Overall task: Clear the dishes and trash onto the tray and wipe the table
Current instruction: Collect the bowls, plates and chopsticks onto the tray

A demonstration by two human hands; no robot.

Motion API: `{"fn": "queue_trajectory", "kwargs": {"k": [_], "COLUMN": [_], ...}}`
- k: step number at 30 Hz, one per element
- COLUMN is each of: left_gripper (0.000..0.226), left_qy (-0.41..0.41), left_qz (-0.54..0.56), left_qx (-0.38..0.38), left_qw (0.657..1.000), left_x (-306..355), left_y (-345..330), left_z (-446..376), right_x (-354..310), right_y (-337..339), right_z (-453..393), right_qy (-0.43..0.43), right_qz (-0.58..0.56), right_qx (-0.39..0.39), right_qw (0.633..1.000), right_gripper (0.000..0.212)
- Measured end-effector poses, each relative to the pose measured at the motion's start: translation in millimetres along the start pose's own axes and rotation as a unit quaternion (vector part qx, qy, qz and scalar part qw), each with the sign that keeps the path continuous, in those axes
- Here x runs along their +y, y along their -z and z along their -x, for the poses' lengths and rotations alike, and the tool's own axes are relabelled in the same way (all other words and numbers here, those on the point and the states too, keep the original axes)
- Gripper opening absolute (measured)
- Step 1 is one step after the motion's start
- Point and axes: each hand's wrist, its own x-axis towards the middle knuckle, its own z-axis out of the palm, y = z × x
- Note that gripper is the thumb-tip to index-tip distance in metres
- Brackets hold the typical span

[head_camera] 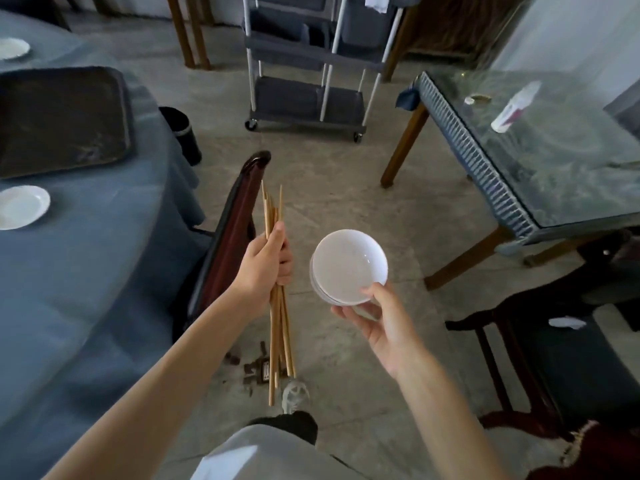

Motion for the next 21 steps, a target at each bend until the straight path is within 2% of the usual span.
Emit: {"fn": "queue_trajectory", "kwargs": {"k": [6,13,17,21], "left_gripper": [0.035,0.037,0.036,0.035], "left_qy": [-0.002,-0.032,-0.071,-0.091], "left_qz": [0.035,0.089,0.15,0.22], "left_qx": [0.025,0.108,0.175,0.26], "left_qw": [0.999,0.99,0.971,0.936], "left_x": [28.6,85.5,115.6,148.9], "left_y": [-24.4,-9.4,2.0,17.8], "left_z": [-63.9,-162.0,-243.8,-318.1], "right_x": [-67.6,-137.6,-183.1,-221.6], "right_y": [-10.9,-75.1,-131.1,-195.4], "right_z": [-63.5,-184.1,-274.8,-363.1], "right_qy": [-0.026,-0.058,-0.069,-0.093], "right_qz": [0.011,0.064,0.097,0.153], "right_qx": [-0.016,-0.069,-0.114,-0.155], "right_qw": [0.999,0.994,0.986,0.971], "right_gripper": [0.04,0.041,0.042,0.038]}}
